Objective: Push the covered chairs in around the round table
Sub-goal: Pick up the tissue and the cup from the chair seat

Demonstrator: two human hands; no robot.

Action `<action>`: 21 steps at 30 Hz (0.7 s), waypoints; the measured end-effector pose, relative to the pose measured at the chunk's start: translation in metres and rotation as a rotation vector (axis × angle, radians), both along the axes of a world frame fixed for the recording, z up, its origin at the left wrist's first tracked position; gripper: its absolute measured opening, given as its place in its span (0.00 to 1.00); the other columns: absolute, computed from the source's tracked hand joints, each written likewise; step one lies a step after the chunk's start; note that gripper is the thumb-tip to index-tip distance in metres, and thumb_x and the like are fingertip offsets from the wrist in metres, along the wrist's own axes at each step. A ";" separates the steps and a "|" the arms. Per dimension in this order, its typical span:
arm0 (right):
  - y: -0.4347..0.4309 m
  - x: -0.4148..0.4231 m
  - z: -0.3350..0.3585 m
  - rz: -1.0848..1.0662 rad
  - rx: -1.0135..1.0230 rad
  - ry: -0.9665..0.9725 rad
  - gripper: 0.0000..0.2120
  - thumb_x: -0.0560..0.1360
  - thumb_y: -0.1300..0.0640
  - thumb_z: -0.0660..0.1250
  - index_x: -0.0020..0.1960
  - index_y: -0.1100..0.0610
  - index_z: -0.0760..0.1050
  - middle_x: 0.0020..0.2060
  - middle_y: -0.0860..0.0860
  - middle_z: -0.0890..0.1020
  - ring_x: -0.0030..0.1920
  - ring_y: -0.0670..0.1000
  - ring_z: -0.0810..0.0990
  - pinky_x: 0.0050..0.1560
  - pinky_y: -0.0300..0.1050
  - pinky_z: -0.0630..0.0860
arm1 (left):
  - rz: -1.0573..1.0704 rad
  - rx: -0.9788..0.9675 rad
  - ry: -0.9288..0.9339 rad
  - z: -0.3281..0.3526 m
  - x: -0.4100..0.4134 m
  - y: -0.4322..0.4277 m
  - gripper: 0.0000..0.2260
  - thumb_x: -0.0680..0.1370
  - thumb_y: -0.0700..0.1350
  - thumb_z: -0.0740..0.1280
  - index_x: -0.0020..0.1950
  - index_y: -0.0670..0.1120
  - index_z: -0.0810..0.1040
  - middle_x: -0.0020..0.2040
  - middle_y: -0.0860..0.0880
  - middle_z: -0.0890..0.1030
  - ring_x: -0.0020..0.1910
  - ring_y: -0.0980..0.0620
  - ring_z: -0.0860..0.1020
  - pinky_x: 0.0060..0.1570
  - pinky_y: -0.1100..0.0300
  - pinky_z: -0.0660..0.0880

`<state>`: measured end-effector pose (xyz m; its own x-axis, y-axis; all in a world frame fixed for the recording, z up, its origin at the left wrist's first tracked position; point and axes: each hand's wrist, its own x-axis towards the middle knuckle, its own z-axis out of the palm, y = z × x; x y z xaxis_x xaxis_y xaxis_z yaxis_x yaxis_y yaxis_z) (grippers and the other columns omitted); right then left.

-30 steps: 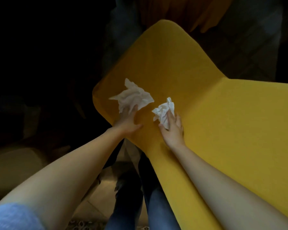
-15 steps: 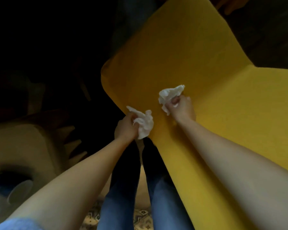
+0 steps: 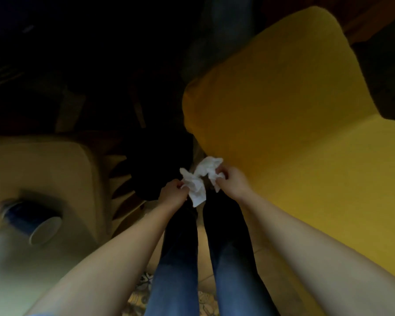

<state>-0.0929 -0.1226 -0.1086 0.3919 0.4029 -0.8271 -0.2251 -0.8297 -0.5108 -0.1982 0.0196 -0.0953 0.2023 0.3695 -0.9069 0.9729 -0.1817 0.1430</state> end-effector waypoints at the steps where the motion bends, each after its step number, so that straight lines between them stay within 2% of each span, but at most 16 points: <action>1: 0.010 -0.007 0.003 0.006 0.025 0.024 0.13 0.76 0.62 0.61 0.60 0.58 0.74 0.49 0.54 0.78 0.46 0.52 0.75 0.41 0.41 0.67 | 0.018 -0.004 0.015 0.003 -0.009 0.006 0.13 0.80 0.45 0.58 0.60 0.40 0.74 0.54 0.38 0.79 0.52 0.41 0.78 0.48 0.54 0.73; 4: 0.042 -0.028 0.011 -0.030 0.093 -0.028 0.11 0.75 0.61 0.61 0.56 0.57 0.76 0.45 0.49 0.77 0.44 0.49 0.76 0.35 0.37 0.66 | 0.007 0.013 -0.011 0.008 -0.038 0.023 0.13 0.80 0.44 0.58 0.60 0.41 0.75 0.57 0.40 0.79 0.55 0.42 0.77 0.48 0.55 0.72; 6: 0.063 -0.041 0.018 -0.049 0.120 -0.054 0.09 0.76 0.60 0.60 0.54 0.57 0.76 0.43 0.50 0.78 0.43 0.50 0.77 0.37 0.42 0.72 | -0.044 0.032 -0.016 0.007 -0.056 0.034 0.10 0.80 0.43 0.57 0.54 0.43 0.76 0.54 0.41 0.80 0.51 0.44 0.78 0.44 0.58 0.70; 8: 0.084 -0.050 0.025 -0.030 0.137 -0.068 0.08 0.77 0.60 0.60 0.52 0.60 0.76 0.42 0.53 0.78 0.42 0.51 0.78 0.42 0.49 0.75 | -0.075 0.015 -0.003 0.007 -0.069 0.045 0.10 0.80 0.41 0.56 0.49 0.40 0.76 0.53 0.40 0.80 0.50 0.44 0.78 0.45 0.56 0.71; 10: 0.102 -0.058 0.028 0.002 0.149 -0.061 0.07 0.77 0.58 0.60 0.50 0.58 0.75 0.42 0.53 0.78 0.43 0.52 0.77 0.43 0.50 0.75 | -0.048 0.011 -0.016 0.008 -0.078 0.053 0.11 0.81 0.38 0.56 0.52 0.37 0.77 0.54 0.39 0.80 0.52 0.43 0.78 0.47 0.57 0.71; 13: 0.124 -0.070 0.027 0.038 0.130 -0.041 0.06 0.78 0.57 0.59 0.43 0.52 0.70 0.37 0.48 0.73 0.39 0.49 0.73 0.39 0.45 0.69 | 0.090 0.028 -0.056 0.009 -0.086 0.063 0.11 0.81 0.38 0.56 0.55 0.38 0.77 0.54 0.39 0.79 0.51 0.45 0.77 0.47 0.59 0.70; 15: 0.135 -0.078 0.025 0.078 0.082 -0.035 0.05 0.78 0.57 0.58 0.45 0.55 0.70 0.39 0.50 0.74 0.41 0.49 0.73 0.37 0.43 0.67 | 0.162 0.009 -0.078 0.007 -0.090 0.069 0.10 0.81 0.39 0.55 0.53 0.42 0.76 0.53 0.40 0.79 0.50 0.47 0.76 0.46 0.61 0.69; 17: 0.146 -0.084 0.023 0.123 0.028 -0.013 0.06 0.79 0.56 0.57 0.50 0.57 0.71 0.46 0.53 0.75 0.46 0.52 0.75 0.39 0.43 0.69 | 0.226 -0.013 -0.085 0.005 -0.093 0.076 0.09 0.80 0.39 0.56 0.54 0.43 0.76 0.53 0.44 0.78 0.52 0.47 0.75 0.47 0.65 0.69; 19: 0.156 -0.091 0.022 0.155 -0.005 0.027 0.11 0.79 0.55 0.55 0.58 0.57 0.72 0.54 0.56 0.76 0.54 0.55 0.76 0.50 0.48 0.74 | 0.304 -0.037 -0.093 0.004 -0.096 0.085 0.09 0.80 0.40 0.57 0.57 0.44 0.75 0.54 0.46 0.77 0.56 0.46 0.74 0.47 0.69 0.70; 21: 0.164 -0.097 0.025 0.192 -0.037 0.048 0.16 0.81 0.55 0.54 0.66 0.57 0.68 0.63 0.58 0.73 0.61 0.56 0.73 0.60 0.49 0.71 | 0.340 -0.042 -0.087 0.002 -0.101 0.095 0.15 0.81 0.42 0.58 0.67 0.44 0.70 0.62 0.44 0.74 0.61 0.46 0.73 0.56 0.64 0.70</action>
